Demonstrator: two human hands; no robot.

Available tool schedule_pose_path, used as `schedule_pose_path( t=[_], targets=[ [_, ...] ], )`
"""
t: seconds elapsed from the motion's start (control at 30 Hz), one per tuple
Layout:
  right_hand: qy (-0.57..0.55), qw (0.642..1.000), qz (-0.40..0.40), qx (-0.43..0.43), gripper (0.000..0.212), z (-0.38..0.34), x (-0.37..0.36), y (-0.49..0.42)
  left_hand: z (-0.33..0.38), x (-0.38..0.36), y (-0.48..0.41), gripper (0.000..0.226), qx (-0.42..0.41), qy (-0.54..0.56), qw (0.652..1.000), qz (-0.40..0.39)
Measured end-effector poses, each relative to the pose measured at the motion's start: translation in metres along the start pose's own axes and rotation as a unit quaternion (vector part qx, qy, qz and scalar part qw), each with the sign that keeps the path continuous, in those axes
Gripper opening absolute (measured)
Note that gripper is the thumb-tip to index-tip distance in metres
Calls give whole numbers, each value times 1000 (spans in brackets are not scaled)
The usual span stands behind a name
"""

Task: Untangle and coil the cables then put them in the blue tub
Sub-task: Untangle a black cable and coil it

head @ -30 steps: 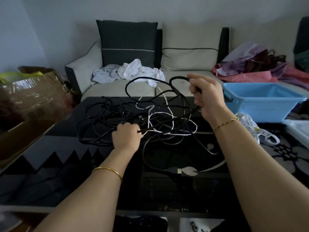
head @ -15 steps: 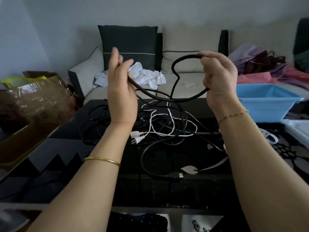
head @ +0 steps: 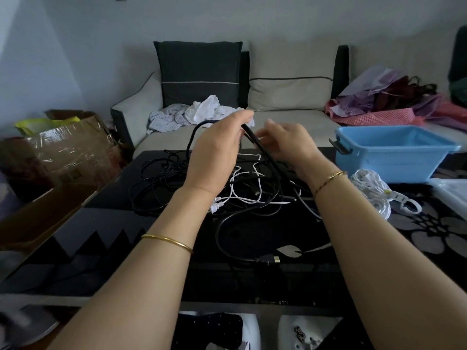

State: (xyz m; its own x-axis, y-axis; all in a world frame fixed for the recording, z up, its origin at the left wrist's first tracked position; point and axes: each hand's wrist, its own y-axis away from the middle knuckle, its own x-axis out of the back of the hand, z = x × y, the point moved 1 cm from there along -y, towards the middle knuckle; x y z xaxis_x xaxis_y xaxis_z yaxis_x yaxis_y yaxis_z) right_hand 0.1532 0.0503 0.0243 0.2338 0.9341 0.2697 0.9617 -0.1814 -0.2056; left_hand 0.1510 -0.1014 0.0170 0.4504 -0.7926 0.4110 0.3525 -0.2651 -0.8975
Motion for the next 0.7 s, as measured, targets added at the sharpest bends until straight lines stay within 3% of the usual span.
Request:
schedule_pose_path(
  t=[0.03, 0.1, 0.17, 0.23, 0.3, 0.37, 0.43, 0.47, 0.53, 0.6, 0.67, 0.7],
  targets=[
    [-85, 993, -78, -38, 50, -6, -1, 5, 0, -1, -1, 33, 5, 4, 1000, -1],
    [-132, 970, -193, -73, 64, -16, 0, 14, -1, -1, -2, 27, 21, 4, 1000, 6],
    [-119, 963, -237, -50, 57, -23, 4, 22, -5, 0, -1, 27, 42, 7, 999, 11],
    [-76, 967, -242, -1, 37, -27, 6, 25, -10, -1, 0, 29, 55, -5, 998, 2],
    [-38, 981, -185, 44, 18, -25, 8, 22, -12, -1, 4, 35, 70, -39, 997, -3],
    [-45, 994, -64, 76, 14, -19, 12, 15, -15, 0, 9, 43, 106, -64, 992, 12],
    [-58, 995, 43, 67, 15, -9, 19, 10, -22, 1, 18, 34, 157, -88, 984, 9],
    [-60, 995, 71, 48, 16, -3, 22, 9, -27, -1, 22, 25, 207, -90, 974, -34],
    [-61, 995, 83, 2, 17, 10, 26, 9, -34, -10, 37, 9, 307, -103, 912, -253],
    [-81, 993, 88, -24, 16, 18, 26, 9, -33, -22, 61, 25, 324, -121, 809, -475],
    [-109, 986, 124, -28, 16, 21, 29, 6, -31, -27, 82, 42, 366, -129, 725, -569],
    [-120, 982, 146, -26, 16, 23, 32, 4, -35, -29, 88, 43, 387, -137, 707, -576]
  ],
)
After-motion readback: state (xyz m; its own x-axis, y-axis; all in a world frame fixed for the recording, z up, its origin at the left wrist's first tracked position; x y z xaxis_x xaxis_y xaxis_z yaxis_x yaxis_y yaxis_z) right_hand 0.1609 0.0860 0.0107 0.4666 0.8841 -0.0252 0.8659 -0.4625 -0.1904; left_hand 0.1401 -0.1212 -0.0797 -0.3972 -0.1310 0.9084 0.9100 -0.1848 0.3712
